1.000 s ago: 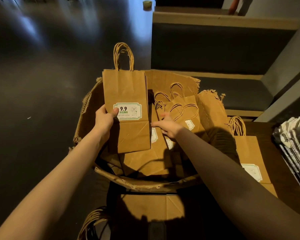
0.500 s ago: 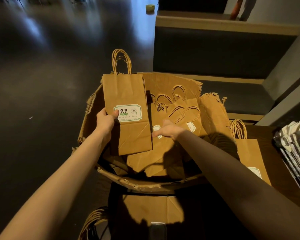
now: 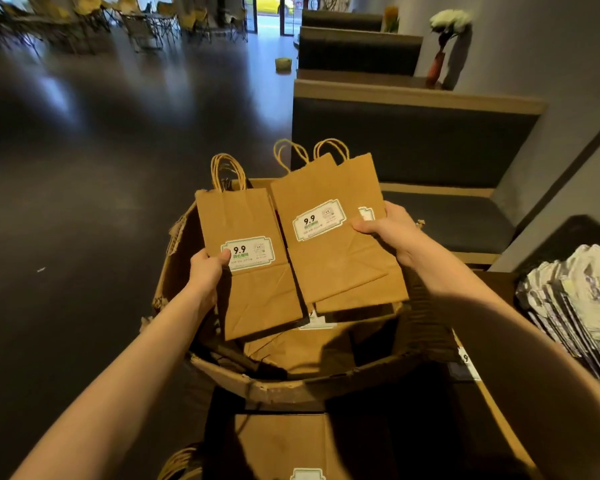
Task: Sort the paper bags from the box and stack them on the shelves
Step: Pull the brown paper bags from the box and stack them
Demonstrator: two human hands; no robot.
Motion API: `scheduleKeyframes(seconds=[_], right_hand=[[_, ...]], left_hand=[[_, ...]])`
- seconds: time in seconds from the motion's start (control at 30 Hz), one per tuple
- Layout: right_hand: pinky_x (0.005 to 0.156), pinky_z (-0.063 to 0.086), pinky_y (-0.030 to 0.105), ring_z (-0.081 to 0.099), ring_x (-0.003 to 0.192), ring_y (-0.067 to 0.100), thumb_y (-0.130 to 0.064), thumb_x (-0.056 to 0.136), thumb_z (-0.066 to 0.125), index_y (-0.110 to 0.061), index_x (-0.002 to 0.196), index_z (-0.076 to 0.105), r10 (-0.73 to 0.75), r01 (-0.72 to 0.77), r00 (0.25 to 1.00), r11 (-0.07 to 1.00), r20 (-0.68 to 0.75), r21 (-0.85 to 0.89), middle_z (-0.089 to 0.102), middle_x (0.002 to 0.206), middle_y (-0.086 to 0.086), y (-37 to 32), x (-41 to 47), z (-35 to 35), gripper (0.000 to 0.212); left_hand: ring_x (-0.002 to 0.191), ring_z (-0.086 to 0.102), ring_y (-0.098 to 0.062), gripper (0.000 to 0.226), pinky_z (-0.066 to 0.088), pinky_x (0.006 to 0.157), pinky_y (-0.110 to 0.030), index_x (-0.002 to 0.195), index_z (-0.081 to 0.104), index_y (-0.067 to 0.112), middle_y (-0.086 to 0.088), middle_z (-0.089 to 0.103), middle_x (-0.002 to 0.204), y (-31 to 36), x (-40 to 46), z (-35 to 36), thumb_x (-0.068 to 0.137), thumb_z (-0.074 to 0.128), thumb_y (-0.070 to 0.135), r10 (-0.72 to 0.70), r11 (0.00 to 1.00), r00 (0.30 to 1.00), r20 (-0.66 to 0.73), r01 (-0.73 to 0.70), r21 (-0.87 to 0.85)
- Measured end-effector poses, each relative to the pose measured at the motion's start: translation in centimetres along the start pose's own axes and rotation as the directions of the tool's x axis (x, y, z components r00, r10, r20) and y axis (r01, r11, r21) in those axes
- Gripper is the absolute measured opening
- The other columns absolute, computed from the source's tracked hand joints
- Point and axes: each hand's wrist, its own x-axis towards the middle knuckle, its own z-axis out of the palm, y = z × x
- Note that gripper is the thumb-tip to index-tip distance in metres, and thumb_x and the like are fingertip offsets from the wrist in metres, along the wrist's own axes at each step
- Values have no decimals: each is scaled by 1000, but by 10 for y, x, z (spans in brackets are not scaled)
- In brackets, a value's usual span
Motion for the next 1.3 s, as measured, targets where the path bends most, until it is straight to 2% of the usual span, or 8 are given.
scheduleKeyframes(seconds=[0.17, 0.33, 0.4, 0.6, 0.8, 0.93, 1.07, 1.3], right_hand=[[74, 52, 32, 62, 96, 15, -6, 86, 64, -18, 115, 53, 37, -43, 999, 950, 27, 309, 65, 106, 1, 6, -5, 15, 33], [72, 50, 26, 61, 95, 13, -3, 80, 70, -17, 115, 53, 13, -30, 997, 969, 74, 244, 64, 110, 3, 23, -4, 54, 42], [70, 48, 20, 60, 90, 9, -1, 77, 72, -14, 116, 53, -38, 30, 998, 984, 40, 174, 63, 109, 2, 27, -4, 67, 45], [62, 42, 3, 54, 84, 0, -2, 84, 65, -18, 113, 47, -144, 142, 985, 989, 100, 29, 58, 100, -6, 29, -3, 86, 37], [98, 40, 27, 48, 120, 16, -22, 96, 53, -8, 141, 28, -137, 136, 983, 991, 119, 11, 49, 136, 6, 32, 3, 98, 53], [89, 41, 15, 46, 120, 11, -15, 94, 55, -9, 145, 21, -156, 165, 976, 985, 150, -48, 47, 136, 3, 38, 4, 100, 61], [100, 42, 30, 49, 125, 20, -10, 88, 63, -8, 136, 37, -195, 196, 981, 970, 21, -142, 51, 135, 7, 44, 14, 97, 55], [97, 48, 45, 56, 113, 23, -18, 95, 52, -9, 124, 45, -141, 138, 990, 977, -7, -160, 58, 122, 9, 56, 30, 93, 31]], left_hand=[[97, 58, -22, 32, 46, 81, -35, 130, 49, 4, -15, 59, 125, 2, -3, -2, 99, 40, 10, -81, 995, 994, 72, 85, -59], [67, 53, -11, 35, 44, 42, -17, 125, 54, 12, -1, 63, 89, 7, -9, 3, 101, 39, 32, -188, 960, 963, 193, 222, -172], [78, 59, -13, 37, 49, 54, -24, 119, 56, 12, -2, 65, 95, 7, -8, 3, 97, 44, 40, -164, 966, 962, 217, 201, -165], [102, 60, -22, 36, 49, 85, -34, 130, 48, 4, -13, 59, 126, 3, -3, 4, 94, 51, 5, -24, 999, 969, 245, 32, -27], [97, 62, -18, 41, 53, 77, -30, 134, 42, 9, -11, 60, 123, 1, -4, 6, 94, 46, -2, 26, 999, 934, 356, -17, -28], [106, 60, -20, 49, 53, 83, -31, 135, 37, 16, -7, 58, 124, -3, -4, 7, 92, 49, -4, 143, 988, 904, 402, -154, -5], [110, 56, -16, 43, 48, 89, -27, 130, 46, 14, -2, 59, 120, 1, -4, 17, 90, 54, 0, 286, 914, 894, 345, -363, 182], [111, 58, -22, 30, 48, 97, -43, 121, 56, 15, -6, 63, 119, -1, 17, 31, 92, 57, 13, 258, 843, 934, 247, -342, 416]])
